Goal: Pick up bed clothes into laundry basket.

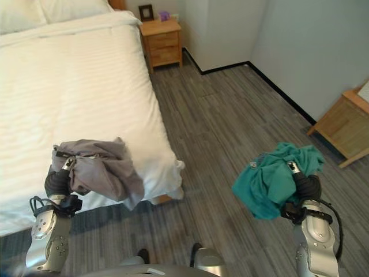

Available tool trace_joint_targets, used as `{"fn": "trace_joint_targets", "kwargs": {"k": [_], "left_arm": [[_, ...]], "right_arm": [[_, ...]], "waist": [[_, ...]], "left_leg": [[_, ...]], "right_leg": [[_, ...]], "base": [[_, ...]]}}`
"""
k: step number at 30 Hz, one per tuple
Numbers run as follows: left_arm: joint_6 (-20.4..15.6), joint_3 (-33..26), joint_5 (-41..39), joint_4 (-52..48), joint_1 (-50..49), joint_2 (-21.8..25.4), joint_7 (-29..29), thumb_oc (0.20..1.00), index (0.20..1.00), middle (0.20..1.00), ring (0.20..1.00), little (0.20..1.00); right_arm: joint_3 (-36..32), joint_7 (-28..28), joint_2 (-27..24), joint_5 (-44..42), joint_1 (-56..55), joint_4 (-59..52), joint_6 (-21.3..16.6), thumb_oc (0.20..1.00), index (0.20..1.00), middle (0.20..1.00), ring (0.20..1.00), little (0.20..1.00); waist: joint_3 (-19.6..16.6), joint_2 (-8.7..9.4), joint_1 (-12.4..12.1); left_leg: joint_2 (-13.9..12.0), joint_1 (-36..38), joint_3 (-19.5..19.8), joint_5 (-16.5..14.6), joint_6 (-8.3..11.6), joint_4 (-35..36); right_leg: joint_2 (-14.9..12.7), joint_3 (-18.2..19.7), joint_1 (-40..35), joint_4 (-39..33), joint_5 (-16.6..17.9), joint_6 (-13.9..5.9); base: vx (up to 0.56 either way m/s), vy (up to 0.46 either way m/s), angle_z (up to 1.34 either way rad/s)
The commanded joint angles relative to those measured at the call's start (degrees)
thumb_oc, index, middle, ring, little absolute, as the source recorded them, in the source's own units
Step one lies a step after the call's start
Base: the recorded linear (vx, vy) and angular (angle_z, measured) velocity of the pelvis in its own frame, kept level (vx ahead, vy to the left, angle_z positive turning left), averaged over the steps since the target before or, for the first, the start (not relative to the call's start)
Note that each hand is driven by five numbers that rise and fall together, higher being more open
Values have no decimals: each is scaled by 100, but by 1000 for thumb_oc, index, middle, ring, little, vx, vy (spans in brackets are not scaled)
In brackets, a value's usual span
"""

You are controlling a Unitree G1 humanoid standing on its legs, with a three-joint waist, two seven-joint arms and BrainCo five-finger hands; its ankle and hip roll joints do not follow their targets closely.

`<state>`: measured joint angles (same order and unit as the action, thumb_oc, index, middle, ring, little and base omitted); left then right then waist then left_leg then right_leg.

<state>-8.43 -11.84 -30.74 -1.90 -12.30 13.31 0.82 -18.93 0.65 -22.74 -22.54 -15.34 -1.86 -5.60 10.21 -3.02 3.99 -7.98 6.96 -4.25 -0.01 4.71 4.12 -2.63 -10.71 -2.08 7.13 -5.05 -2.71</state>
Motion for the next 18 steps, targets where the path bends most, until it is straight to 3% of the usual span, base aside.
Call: {"fn": "trace_joint_targets", "kwargs": {"k": [1,7,8,9,10,12,15,16,18], "left_arm": [[-366,-374,68,-605,-174,381,77,200,200,200,200,200],[-363,-636,179,-385,-340,352,-7,200,200,200,200,200],[-758,-798,837,194,564,1136,-1002,200,200,200,200,200],[-732,-954,819,131,398,1072,-995,200,200,200,200,200],[-720,-973,817,105,370,1065,-989,200,200,200,200,200],[-774,-1070,770,96,427,997,-1076,200,200,200,200,200],[-734,-1048,901,-19,515,1135,-1071,200,200,200,200,200],[-731,-1073,980,-27,550,1202,-1097,200,200,200,200,200],[-765,-1112,1088,-120,638,1208,-1205,200,200,200,200,200]], "right_arm": [[101,-44,-40,-30,229,-198,-355,200,200,200,200,200],[398,-251,78,-84,307,-177,-248,200,200,200,200,200],[490,-438,-164,-804,921,-203,-472,200,200,200,200,200],[547,-415,-214,-715,1027,-160,-420,200,200,200,200,200],[566,-409,-214,-709,1035,-153,-418,200,200,200,200,200],[678,-256,-393,-811,1399,31,-543,200,200,200,200,200],[602,-256,-496,-754,1353,-97,-484,200,200,200,200,200],[562,-260,-548,-765,1355,-110,-489,200,200,200,200,200],[473,-195,-579,-756,1348,-112,-524,200,200,200,200,200]], "waist": [[-432,317,-104],[-497,441,-255],[12,249,4],[-84,310,-151],[-97,307,-144],[-254,432,-144],[-218,534,-116],[-204,577,-89],[-102,690,-98]], "left_leg": [[74,45,173,84,-107,7],[210,88,135,-21,-231,-25],[220,-79,-450,-146,-268,7],[237,-57,-682,-135,-222,33],[237,-55,-694,-136,-225,37],[69,-83,-800,-144,-169,-169],[-3,-137,-750,-357,-177,-646],[-20,-153,-595,-444,-158,-893],[-26,-453,-49,-325,-84,-1803]], "right_leg": [[-87,186,-475,-817,425,-83],[-277,253,-478,-772,533,-212],[-724,22,680,832,611,-359],[-953,-515,605,393,805,-434],[-938,-522,562,294,858,-443],[-641,271,346,-172,824,-477],[-536,529,290,-196,641,-380],[-474,673,231,-250,537,-331],[-321,1118,181,-351,591,-192]], "base": [[17,97,-6],[-3,75,-2],[-31,-13,-3],[-23,-16,-5],[-35,-103,-88],[-16,-146,-70],[8,-94,-41],[-25,-66,-60],[-55,-15,-98]]}}
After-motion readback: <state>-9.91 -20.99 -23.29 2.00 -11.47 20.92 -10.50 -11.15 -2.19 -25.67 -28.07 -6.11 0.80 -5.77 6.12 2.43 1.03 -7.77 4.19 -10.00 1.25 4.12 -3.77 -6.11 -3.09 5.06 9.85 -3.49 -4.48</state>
